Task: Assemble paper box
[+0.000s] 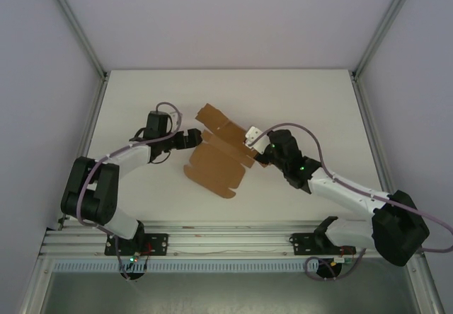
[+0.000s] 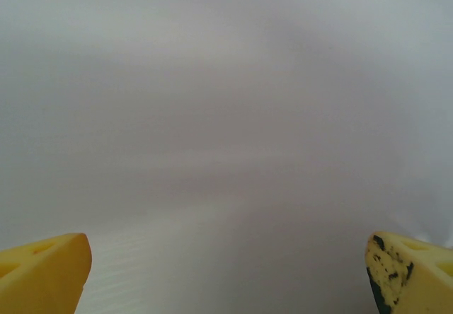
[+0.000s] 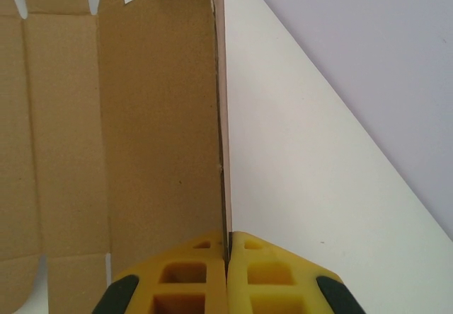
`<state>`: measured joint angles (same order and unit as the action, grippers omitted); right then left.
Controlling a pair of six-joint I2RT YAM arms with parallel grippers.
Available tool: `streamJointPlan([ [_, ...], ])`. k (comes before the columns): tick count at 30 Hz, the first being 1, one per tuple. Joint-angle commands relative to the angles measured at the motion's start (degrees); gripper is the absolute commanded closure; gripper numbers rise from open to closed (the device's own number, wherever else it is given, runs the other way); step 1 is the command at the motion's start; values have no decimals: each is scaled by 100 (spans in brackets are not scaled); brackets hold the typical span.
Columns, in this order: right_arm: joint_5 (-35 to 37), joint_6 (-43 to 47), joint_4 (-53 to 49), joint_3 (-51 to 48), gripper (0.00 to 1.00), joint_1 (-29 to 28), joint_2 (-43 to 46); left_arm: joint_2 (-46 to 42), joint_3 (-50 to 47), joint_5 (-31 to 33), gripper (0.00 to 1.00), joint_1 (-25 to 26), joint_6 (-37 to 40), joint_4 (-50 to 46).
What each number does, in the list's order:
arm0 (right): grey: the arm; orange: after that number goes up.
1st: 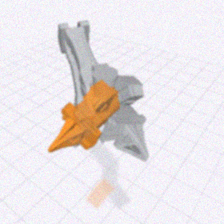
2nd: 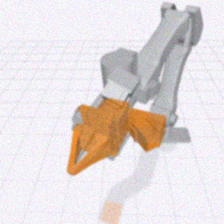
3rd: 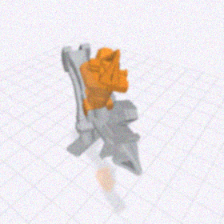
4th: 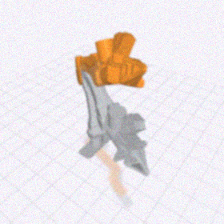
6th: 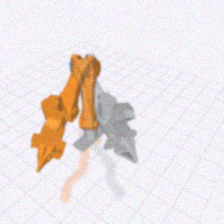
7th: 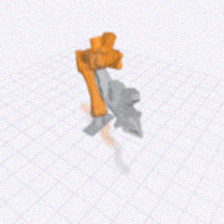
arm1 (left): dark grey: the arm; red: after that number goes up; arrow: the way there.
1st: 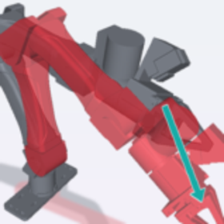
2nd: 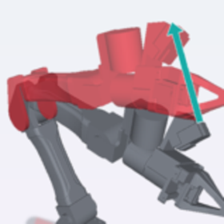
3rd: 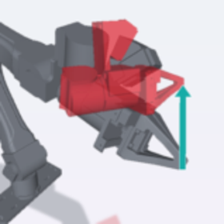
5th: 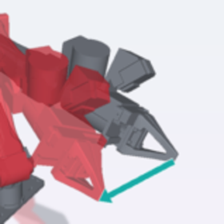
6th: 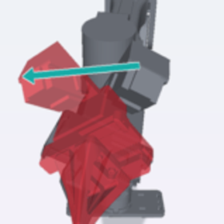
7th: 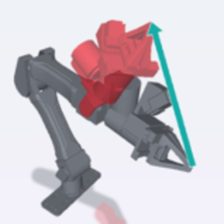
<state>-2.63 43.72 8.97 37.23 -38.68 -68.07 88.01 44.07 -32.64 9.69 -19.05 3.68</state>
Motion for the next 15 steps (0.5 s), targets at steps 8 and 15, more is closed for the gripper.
streamJointPlan([
  [8, -306, -228, -14, 233, 100, 35, 53, 346, -294, -1873, 11, 102, -142, 1548],
  [15, -395, -360, 223, 204, 100, 39, -21, 761, -197, -2323, 31, 323, -448, 2144],
])
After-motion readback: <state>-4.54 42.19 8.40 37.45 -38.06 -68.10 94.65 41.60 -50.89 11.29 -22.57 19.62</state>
